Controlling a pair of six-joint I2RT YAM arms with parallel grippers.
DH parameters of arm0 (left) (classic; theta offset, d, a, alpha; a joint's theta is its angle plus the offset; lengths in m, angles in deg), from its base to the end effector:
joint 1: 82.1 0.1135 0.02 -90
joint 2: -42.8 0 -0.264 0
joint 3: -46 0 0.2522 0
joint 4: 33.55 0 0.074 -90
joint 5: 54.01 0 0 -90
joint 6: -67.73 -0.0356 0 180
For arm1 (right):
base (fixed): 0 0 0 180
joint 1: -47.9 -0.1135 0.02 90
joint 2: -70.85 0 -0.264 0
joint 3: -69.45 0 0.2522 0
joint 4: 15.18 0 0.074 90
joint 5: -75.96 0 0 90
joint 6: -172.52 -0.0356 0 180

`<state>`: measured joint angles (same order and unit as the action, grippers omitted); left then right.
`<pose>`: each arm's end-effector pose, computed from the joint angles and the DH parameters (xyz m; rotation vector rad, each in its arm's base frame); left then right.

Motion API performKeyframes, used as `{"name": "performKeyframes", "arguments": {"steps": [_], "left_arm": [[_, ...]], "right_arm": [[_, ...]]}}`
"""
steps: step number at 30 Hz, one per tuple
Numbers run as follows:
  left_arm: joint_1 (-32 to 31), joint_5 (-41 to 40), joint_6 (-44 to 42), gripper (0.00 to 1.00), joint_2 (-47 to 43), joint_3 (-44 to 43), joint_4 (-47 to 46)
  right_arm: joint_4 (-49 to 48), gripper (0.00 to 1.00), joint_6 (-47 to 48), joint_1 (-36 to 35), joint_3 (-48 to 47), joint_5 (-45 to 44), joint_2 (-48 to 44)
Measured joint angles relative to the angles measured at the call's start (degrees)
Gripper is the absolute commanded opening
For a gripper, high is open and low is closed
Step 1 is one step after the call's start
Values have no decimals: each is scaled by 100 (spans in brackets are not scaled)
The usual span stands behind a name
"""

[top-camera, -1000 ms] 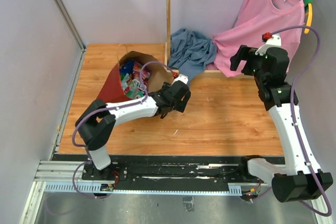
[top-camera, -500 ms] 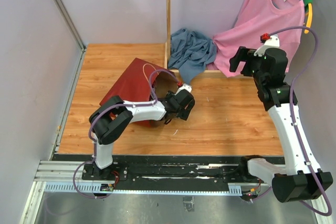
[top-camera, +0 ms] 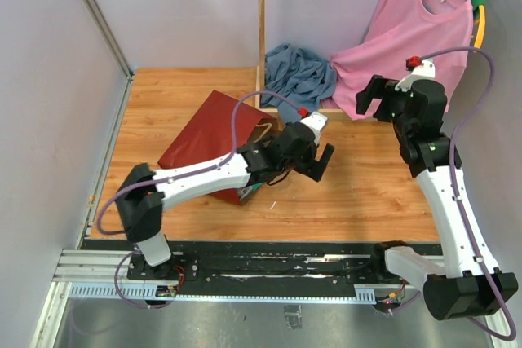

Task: Take the snacks out of the paper bag
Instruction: Adjust the paper bag at the center of the board.

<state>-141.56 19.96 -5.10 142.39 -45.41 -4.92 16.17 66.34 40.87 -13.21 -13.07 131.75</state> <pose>0.2119 -0.3397 0.2731 0.6531 2.1214 -0.4427 0.2321 0.0292 0.4194 0.1270 1.7437 0.3117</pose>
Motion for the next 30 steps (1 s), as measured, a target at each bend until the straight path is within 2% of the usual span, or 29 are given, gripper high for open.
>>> {"name": "performKeyframes", "arguments": {"steps": [4, 9, 12, 18, 20, 24, 26, 30], "left_arm": [[-553, 219, -103, 100, -872, -142, -13], [-1198, 177, -293, 100, -1834, 201, 127], [-1268, 127, -490, 100, -2450, 734, 210], [-1231, -737, -577, 100, -3727, 1499, 490], [-968, -706, -505, 100, -4258, 1716, 481], [542, -452, -129, 100, -5090, 1851, 448], [1126, -356, 61, 100, -5219, 1853, 476], [1895, -142, 382, 100, -5110, 1856, 573]], "right_arm": [[-94, 98, -153, 0, 254, -192, -205], [-164, 98, -227, 0, 352, -413, -337], [-302, 99, -345, 0, 407, -352, -280], [-487, 99, -638, -109, 555, -50, -33], [-538, 99, -713, -348, 643, -13, 15], [-710, 100, -822, -1185, 697, 11, 179], [-938, 96, -977, -1550, 789, 190, 326], [-1438, 92, -1451, -1947, 1086, 682, 802]]}}
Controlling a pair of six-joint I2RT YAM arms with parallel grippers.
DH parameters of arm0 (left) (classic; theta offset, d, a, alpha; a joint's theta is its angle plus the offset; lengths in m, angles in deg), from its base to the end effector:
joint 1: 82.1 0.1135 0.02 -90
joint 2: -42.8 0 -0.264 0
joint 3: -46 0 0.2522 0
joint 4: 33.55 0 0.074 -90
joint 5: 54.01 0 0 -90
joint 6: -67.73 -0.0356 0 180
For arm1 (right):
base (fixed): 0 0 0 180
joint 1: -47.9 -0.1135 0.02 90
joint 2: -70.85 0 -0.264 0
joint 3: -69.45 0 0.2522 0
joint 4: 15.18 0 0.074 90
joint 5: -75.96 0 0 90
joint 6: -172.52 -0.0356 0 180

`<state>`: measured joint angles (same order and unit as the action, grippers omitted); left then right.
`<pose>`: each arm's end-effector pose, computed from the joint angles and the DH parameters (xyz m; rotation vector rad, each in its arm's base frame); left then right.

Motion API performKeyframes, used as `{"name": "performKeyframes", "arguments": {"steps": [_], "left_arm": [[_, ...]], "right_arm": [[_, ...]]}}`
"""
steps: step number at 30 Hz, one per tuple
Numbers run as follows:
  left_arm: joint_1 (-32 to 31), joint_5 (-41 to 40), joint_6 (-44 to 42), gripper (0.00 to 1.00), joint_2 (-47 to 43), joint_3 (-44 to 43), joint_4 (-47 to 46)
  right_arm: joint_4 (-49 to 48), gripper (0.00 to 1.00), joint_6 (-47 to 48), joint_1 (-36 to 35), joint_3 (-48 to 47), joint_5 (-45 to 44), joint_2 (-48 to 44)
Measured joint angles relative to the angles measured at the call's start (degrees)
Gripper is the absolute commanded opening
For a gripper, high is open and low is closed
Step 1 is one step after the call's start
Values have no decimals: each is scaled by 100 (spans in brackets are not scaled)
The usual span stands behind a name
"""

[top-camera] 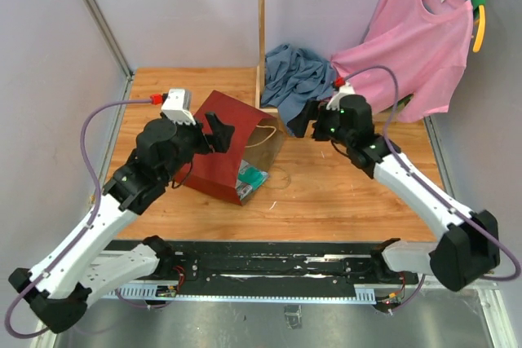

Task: Take the snacks out of the paper bag
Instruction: Adjust the paper bag at the center of the board.

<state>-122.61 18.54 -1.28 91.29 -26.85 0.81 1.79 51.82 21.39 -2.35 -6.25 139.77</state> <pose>0.1446 -0.1095 0.3965 0.0746 1.7643 -0.5204 0.2510 0.1306 0.3459 -0.0312 1.8941 0.8195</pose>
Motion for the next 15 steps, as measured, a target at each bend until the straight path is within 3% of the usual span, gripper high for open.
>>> {"name": "performKeyframes", "arguments": {"steps": [8, 15], "left_arm": [[2087, 1486, 505, 100, 682, 1049, -378], [2400, 1582, 625, 100, 970, 1495, -699]], "right_arm": [[-599, 84, -669, -726, 256, 511, 817], [-1982, 67, -1521, -1069, 1261, 769, 1307]]}}
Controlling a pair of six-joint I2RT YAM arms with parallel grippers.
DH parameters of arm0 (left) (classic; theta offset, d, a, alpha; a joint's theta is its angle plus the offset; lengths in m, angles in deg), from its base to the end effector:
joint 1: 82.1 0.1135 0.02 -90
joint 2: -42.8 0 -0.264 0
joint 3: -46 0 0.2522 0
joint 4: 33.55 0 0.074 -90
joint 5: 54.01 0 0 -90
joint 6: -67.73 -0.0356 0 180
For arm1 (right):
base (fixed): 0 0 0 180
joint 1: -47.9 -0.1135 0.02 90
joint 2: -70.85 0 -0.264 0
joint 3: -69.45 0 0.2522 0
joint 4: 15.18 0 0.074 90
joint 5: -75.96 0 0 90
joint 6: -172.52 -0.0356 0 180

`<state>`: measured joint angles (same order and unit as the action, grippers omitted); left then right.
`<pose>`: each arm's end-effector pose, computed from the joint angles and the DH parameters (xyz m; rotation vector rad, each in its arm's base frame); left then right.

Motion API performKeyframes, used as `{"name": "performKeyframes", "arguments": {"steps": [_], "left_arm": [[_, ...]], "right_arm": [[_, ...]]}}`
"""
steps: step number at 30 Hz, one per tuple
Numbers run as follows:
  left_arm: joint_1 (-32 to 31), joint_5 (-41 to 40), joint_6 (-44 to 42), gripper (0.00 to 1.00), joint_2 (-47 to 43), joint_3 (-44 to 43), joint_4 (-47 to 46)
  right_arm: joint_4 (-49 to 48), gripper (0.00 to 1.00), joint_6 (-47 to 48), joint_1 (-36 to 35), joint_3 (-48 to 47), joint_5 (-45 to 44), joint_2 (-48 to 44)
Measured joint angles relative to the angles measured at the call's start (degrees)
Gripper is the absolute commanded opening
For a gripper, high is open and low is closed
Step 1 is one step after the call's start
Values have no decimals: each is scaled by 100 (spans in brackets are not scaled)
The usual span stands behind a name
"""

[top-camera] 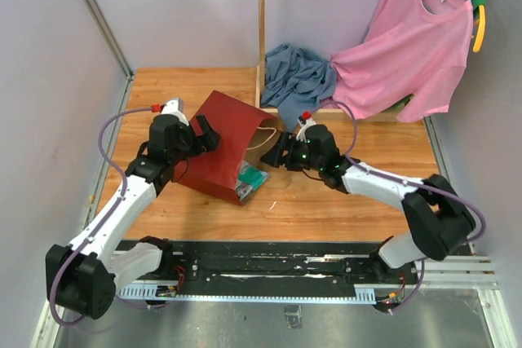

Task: Take the snacks out of the paper bag
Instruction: Adjust the paper bag at the center of the board.

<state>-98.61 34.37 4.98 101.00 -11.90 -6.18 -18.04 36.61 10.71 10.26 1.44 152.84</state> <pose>0.2209 -0.0644 0.2857 -0.2127 2.0723 -0.4422 0.2472 0.1995 0.2403 -0.0398 2.1083 1.1895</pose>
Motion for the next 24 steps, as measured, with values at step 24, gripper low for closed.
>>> {"name": "performKeyframes", "arguments": {"steps": [24], "left_arm": [[374, 160, -337, 100, 2022, -675, -1314]], "right_arm": [[-4221, 28, -2815, -275, -1290, 273, 4157]]}}
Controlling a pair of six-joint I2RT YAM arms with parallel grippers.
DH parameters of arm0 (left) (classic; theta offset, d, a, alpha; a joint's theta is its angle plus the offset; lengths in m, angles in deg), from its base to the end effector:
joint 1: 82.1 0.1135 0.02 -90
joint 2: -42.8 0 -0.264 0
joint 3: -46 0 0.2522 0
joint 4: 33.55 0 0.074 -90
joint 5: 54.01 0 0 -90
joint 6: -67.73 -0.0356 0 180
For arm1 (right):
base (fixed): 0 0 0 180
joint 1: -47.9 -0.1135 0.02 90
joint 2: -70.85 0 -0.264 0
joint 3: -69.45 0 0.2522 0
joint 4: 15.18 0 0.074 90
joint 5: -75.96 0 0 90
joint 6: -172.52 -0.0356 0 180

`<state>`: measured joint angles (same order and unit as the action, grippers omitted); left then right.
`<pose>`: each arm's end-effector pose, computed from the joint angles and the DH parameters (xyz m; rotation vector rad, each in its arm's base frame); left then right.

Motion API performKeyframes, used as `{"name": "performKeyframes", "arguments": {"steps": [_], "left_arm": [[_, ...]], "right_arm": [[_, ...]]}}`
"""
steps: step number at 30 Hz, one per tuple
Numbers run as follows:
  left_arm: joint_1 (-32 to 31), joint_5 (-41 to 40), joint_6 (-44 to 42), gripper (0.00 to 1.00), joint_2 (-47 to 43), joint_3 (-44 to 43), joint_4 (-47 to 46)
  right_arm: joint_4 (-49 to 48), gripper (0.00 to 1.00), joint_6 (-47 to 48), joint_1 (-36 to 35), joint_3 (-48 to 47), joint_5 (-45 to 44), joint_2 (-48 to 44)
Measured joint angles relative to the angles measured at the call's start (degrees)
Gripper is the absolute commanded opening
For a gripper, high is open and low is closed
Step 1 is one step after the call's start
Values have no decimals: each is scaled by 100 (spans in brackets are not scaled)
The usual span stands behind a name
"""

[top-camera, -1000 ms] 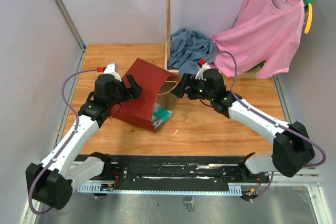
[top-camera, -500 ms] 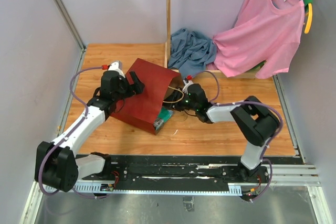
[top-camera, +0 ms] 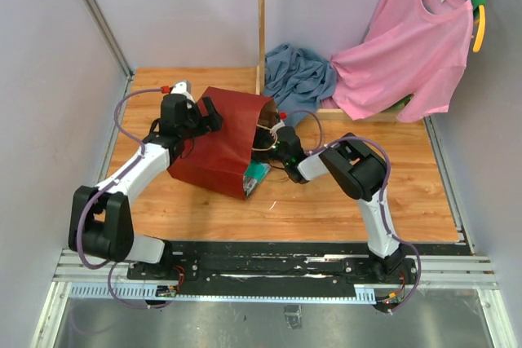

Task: Take the snacks out of the paper bag
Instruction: Adjust the paper bag at the center of the board.

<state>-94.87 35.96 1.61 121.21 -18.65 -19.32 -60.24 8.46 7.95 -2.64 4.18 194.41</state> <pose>0.3011 -0.0682 0.2607 -0.2019 2.0730 -0.3930 0.3226 0.2848 0.1242 0.3117 1.9908 1.6697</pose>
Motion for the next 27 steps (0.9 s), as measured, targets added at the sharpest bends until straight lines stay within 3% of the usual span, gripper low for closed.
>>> {"name": "performKeyframes", "arguments": {"steps": [7, 13, 15, 19, 21, 27], "left_arm": [[363, 140, -173, 100, 890, -815, -175], [396, 350, -538, 100, 1676, -1790, -111], [396, 348, -717, 100, 1910, -2157, 31], [398, 267, -1038, 100, 2142, -2791, 503], [398, 271, -1115, 100, 2135, -3014, 708], [372, 649, -1156, 100, 1532, -3316, 1311]], "right_arm": [[-175, 4, -496, -170, -673, -367, 516], [-282, 6, -903, -514, -931, -988, 769], [-267, 11, -988, -555, -1150, -1073, 883], [-90, 49, -1119, -542, -1567, -1067, 1040], [-20, 60, -1115, -531, -1567, -1025, 1003], [225, 71, -938, -498, -496, -837, 83]]}}
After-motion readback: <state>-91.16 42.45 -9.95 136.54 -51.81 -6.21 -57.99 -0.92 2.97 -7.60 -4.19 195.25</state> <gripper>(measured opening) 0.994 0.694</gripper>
